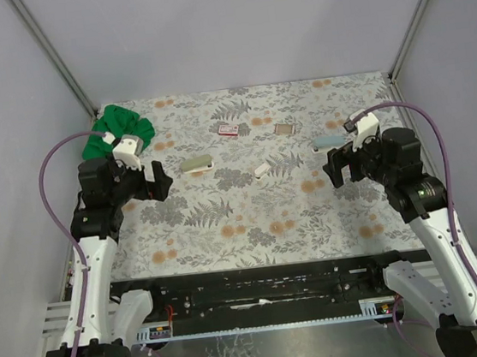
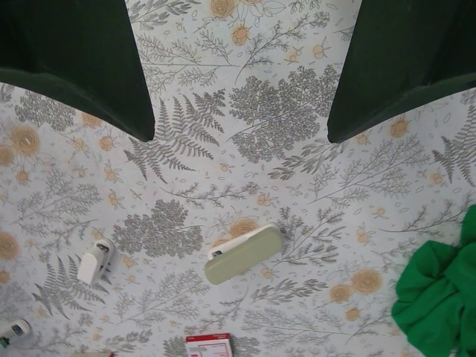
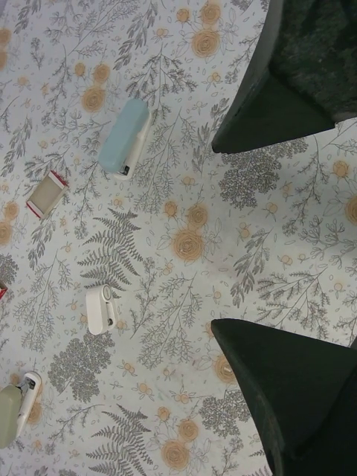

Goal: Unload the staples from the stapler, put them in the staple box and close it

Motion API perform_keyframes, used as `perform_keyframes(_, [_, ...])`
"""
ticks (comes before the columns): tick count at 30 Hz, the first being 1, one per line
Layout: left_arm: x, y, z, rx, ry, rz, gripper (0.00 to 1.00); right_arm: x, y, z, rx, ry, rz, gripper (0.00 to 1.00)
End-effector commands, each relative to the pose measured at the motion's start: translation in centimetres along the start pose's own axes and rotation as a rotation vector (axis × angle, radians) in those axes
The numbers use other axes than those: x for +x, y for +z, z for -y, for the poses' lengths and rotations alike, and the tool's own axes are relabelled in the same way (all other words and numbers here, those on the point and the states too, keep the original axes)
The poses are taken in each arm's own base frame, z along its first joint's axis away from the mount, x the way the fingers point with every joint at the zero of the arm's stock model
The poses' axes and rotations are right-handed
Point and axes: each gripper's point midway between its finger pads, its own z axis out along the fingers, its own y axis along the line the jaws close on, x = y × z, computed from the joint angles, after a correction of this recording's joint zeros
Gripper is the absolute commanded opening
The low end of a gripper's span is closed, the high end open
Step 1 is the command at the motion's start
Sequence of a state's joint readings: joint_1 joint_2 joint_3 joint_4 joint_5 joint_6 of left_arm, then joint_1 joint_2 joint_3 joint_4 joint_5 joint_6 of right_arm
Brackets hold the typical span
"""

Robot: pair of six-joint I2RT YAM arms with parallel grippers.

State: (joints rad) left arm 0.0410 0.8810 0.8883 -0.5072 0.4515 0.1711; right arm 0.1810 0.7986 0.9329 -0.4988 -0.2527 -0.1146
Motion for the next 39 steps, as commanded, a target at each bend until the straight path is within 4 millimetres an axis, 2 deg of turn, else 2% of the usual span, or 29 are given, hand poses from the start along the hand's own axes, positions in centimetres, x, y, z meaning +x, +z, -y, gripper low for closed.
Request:
perform_keyframes(1, [-2.0,-0.4,-1.9,-0.118,-0.019,0.073,1.0,-0.7,0.4,-0.4,-0.043,-0.076,0.057,0.99])
perform_keyframes(5, [-1.2,-0.5,-1.5,-0.082,0.018,0.063,1.0,-0.1,1.0,-0.4,-0.063,-0.142,0.06,0.99])
perform_keyframes(12, [-0.9,-0.1,-0.7,-0.019,0.038,0.039,1.0,-0.2,1.9,0.0,-0.071,-0.201,0.035,0.99])
perform_keyframes(17, [-0.2,0.1,-0.7,-0.012,0.05,0.023,1.0,-0.1,4.4,1.0,-0.084,-0.189,-0.077,0.99])
perform_keyframes(20, [0.0,0.1,-0.7,-0.008,0.079,0.024,1.0,-0.7,5.8,1.8,-0.072,-0.183,-0.107,0.99])
perform_keyframes(25, [-0.4,-0.1,0.3,0.052,0.113,0.037,1.0,-1.2,7.7,3.7,-0.043,-0.28,-0.158,0.99])
perform_keyframes(29, [-0.1,-0.2,1.6,0.124,0.106,0.034,1.0,-0.4,8.8,4.0,-0.103,-0.397,-0.222,0.99])
perform_keyframes(34, [0.9,-0.1,2.0,0.147,0.103,0.02,1.0,1.4,10.0,4.4,-0.175,-0.527,-0.307,0.99])
perform_keyframes(39, [1.9,-0.1,2.6,0.193,0.141,0.014,1.0,1.8,11.9,6.0,-0.17,-0.582,-0.379,0.99])
